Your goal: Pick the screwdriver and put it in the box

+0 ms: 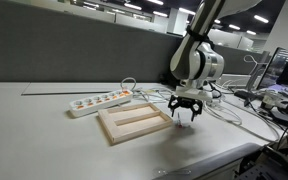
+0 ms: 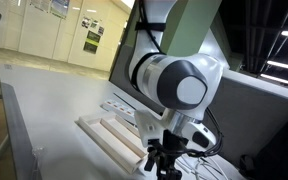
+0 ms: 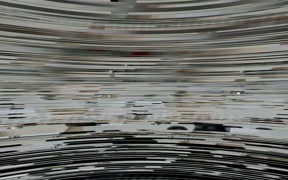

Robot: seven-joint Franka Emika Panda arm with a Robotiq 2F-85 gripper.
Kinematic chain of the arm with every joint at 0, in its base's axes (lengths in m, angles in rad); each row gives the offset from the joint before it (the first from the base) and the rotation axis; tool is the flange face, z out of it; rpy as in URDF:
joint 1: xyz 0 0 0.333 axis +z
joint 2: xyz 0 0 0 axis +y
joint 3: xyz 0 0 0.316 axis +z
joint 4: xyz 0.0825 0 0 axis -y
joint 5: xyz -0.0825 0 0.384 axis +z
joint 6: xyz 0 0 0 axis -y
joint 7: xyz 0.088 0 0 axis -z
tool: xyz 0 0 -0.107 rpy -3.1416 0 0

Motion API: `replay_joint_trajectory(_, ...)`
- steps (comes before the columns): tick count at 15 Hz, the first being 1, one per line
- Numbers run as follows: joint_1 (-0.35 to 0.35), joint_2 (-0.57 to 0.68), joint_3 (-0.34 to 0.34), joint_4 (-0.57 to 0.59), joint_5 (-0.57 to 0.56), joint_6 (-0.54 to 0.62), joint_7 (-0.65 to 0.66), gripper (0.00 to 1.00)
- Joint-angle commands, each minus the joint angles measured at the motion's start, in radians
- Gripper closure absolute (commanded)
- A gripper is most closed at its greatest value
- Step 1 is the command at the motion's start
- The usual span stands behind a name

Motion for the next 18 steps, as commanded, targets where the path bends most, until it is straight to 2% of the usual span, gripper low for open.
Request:
replay_joint_trajectory(1, 0.027, 0.031, -0.021, 0.027, -0.009, 0.013, 0.026, 0.0)
replay_joint_trajectory(3, 0.033, 0.041, -0.024, 0.031, -0.008, 0.015, 0.025, 0.0)
replay_joint_trajectory(4, 0.034, 0.045, -0.025, 0.033, -0.007, 0.016, 0.024, 0.16)
replay_joint_trajectory(5, 0.033, 0.047, -0.025, 0.033, -0.006, 0.018, 0.023, 0.26)
replay_joint_trajectory(7, 0.034, 0.05, -0.025, 0.033, -0.004, 0.025, 0.022, 0.39)
replay_joint_trajectory(16, 0.036, 0.044, -0.023, 0.026, 0.003, 0.052, 0.017, 0.92)
replay_joint_trajectory(17, 0.034, 0.04, -0.022, 0.024, 0.004, 0.052, 0.016, 0.96)
replay_joint_trajectory(18, 0.034, 0.034, -0.022, 0.021, 0.004, 0.052, 0.015, 0.93)
